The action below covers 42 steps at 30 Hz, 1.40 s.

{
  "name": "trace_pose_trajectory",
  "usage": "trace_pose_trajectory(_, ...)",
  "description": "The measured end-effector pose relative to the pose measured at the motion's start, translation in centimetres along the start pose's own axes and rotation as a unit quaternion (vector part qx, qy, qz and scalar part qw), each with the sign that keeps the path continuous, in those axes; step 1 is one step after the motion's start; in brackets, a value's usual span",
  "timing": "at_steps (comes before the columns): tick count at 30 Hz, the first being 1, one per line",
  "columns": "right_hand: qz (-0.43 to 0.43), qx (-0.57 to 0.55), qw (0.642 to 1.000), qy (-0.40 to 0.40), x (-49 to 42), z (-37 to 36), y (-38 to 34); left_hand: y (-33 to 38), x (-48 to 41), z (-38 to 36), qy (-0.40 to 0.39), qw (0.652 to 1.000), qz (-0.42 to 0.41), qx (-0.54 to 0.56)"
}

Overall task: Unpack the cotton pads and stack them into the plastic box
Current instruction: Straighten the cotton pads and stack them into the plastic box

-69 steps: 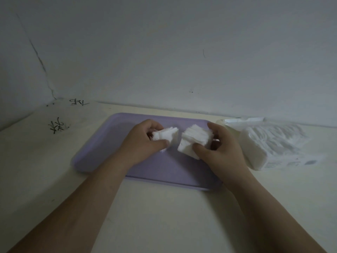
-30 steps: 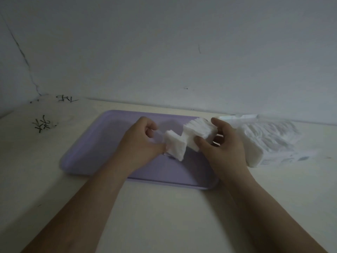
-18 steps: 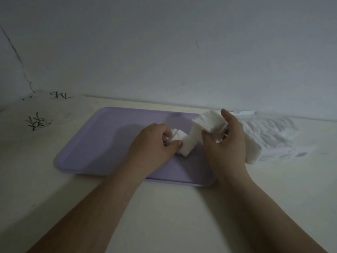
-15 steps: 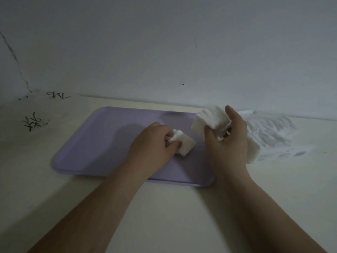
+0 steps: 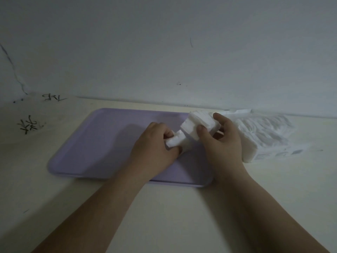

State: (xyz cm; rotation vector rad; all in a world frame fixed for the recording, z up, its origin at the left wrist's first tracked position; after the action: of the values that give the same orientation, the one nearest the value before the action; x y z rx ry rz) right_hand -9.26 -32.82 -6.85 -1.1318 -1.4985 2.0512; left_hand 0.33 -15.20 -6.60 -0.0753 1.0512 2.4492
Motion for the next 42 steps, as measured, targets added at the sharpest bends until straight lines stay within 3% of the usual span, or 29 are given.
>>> trace_pose_trajectory(6, -0.015, -0.009, 1.0, 0.002, -0.2, 0.1, 0.0, -0.3, 0.1, 1.0, -0.046, 0.981, 0.044, 0.185)
trace_pose_trajectory(11, -0.004, -0.012, 1.0, -0.028, 0.1, -0.2, -0.4, -0.1, 0.5, 1.5, -0.121, 0.894, 0.109, 0.418)
trace_pose_trajectory(16, 0.007, -0.037, 0.997, -0.072, 0.5, -1.0, -1.1, 0.9, 0.9, 1.0, -0.164, 0.859, 0.09, 0.476)
trace_pose_trajectory(20, 0.001, -0.055, 0.995, -0.08, 0.4, -1.2, -1.0, 0.5, 0.4, 1.0, -0.149, 0.863, 0.099, 0.472)
trace_pose_trajectory(26, 0.006, -0.068, 0.992, -0.104, 0.3, -1.4, -0.9, 0.3, 0.7, 2.0, -0.126, 0.911, 0.061, 0.387)
trace_pose_trajectory(42, -0.018, -0.092, 0.985, -0.144, 0.6, -2.0, -0.9, 0.4, 0.7, 2.6, -0.049, 0.942, 0.055, 0.327)
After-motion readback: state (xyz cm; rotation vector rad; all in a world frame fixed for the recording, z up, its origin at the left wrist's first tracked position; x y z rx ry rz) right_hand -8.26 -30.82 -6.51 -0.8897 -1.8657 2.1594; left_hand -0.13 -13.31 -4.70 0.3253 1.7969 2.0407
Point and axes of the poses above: each hand's wrist, its own x-axis away from the middle knuckle, its own z-axis out of the back of the hand, y = z × x, the point moved 6 cm from there along -x, towards the middle knuckle, and after that the axes turned 7 degrees about z, right-handed, at the moved point
